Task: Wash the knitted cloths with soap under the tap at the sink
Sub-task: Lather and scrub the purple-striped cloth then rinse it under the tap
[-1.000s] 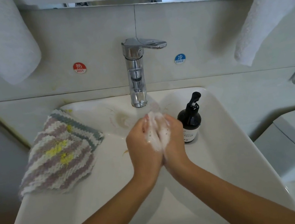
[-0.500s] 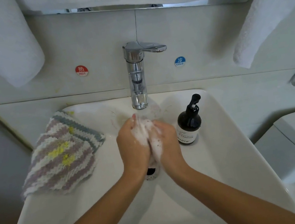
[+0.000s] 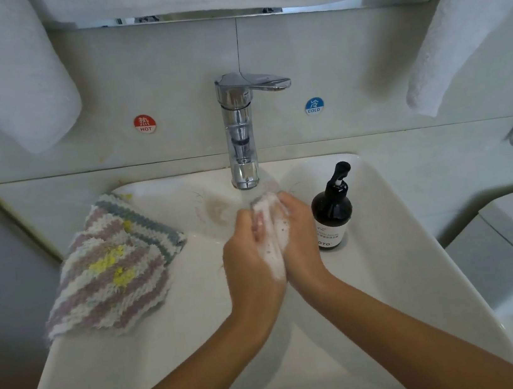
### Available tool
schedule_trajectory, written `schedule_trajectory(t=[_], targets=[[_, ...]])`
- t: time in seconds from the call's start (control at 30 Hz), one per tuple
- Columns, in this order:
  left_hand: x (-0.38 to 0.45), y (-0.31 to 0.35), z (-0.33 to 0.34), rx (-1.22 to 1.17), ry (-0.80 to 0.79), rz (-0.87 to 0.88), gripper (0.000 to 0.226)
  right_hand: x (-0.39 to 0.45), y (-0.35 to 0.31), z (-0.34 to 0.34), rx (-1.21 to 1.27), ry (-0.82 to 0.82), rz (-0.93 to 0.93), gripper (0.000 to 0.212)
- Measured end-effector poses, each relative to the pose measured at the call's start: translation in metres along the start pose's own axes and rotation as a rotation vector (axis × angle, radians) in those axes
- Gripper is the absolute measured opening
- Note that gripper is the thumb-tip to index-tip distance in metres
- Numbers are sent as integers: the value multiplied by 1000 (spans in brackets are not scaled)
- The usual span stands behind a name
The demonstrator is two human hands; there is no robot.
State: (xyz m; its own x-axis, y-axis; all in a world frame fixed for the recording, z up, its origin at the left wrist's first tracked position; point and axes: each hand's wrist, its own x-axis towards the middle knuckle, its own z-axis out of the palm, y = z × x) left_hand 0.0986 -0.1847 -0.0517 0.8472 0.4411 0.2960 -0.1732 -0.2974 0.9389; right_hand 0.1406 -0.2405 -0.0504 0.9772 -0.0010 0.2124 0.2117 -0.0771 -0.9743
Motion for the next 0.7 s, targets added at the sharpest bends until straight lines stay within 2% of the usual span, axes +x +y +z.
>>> schedule_trajectory(t=[0.1, 0.23, 0.3, 0.43, 0.57, 0.7], targets=[[5, 4, 5, -39, 12, -5, 32, -4, 6, -4, -23, -4, 28, 23], [23, 0, -2, -62, 91, -15, 37, -22, -1, -6, -31, -116, 23, 30], [13, -4, -5, -52, 67, -29, 37, -17, -2, -3, -38, -108, 22, 34], [-15, -1, 1, -39, -58, 14, 32, -8, 4, -3, 74, -19, 128, 24], [19, -2, -3, -97, 85, -33, 35, -24, 0, -7, 15, -165, 4, 22], [34, -11, -19, -67, 54, -9, 30, -15, -6, -6, 15, -206, 30, 25]])
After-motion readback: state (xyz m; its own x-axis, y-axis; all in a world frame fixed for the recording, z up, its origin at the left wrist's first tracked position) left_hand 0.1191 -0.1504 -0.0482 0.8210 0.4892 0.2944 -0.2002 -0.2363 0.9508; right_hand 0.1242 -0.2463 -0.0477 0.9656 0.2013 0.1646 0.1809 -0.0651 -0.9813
